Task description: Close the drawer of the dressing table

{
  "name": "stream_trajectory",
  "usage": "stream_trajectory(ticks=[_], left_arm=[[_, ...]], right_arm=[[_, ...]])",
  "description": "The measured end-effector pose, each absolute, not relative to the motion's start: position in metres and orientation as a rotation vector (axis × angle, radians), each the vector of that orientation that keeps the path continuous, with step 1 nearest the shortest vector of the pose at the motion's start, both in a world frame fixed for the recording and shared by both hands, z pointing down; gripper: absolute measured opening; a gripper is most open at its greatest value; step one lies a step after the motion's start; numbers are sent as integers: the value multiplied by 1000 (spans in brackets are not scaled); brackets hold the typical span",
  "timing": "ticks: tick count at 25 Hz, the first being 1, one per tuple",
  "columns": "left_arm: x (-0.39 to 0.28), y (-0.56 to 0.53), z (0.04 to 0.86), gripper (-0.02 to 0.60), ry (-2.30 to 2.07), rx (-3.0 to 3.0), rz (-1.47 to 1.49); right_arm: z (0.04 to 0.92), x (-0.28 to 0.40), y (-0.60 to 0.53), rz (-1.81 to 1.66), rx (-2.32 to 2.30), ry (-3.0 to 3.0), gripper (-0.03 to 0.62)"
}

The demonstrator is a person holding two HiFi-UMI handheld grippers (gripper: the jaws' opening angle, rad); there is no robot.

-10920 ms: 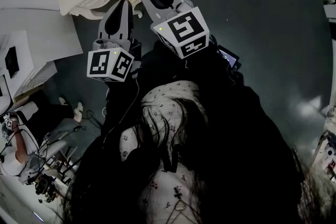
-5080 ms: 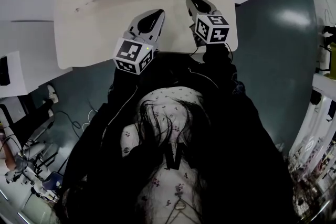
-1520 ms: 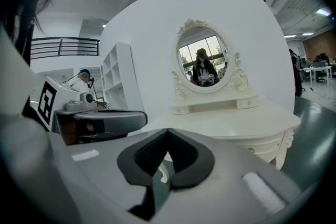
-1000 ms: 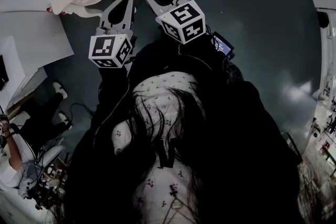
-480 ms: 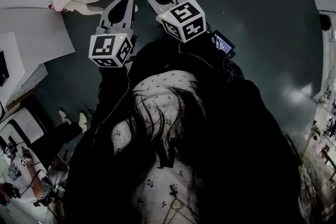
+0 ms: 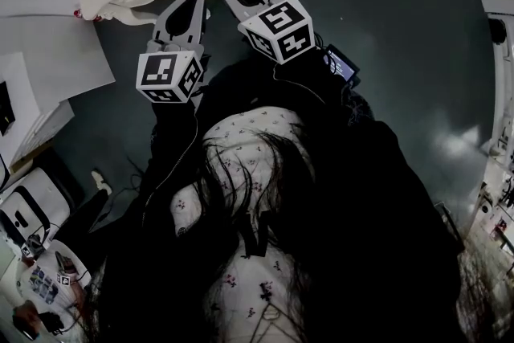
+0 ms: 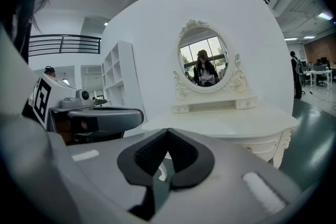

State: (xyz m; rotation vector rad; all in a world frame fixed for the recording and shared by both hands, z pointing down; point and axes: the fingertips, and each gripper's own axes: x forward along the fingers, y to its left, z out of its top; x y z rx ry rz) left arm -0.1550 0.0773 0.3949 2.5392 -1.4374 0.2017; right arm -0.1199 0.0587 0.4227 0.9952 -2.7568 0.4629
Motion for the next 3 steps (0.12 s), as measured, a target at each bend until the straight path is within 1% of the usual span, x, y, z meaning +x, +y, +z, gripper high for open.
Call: stream_trajectory(ticks=[3], left_arm=[[-153,77,395,0,-1434,2541,205]], right_arm=[[423,-118,58,462,999,-2752,8]])
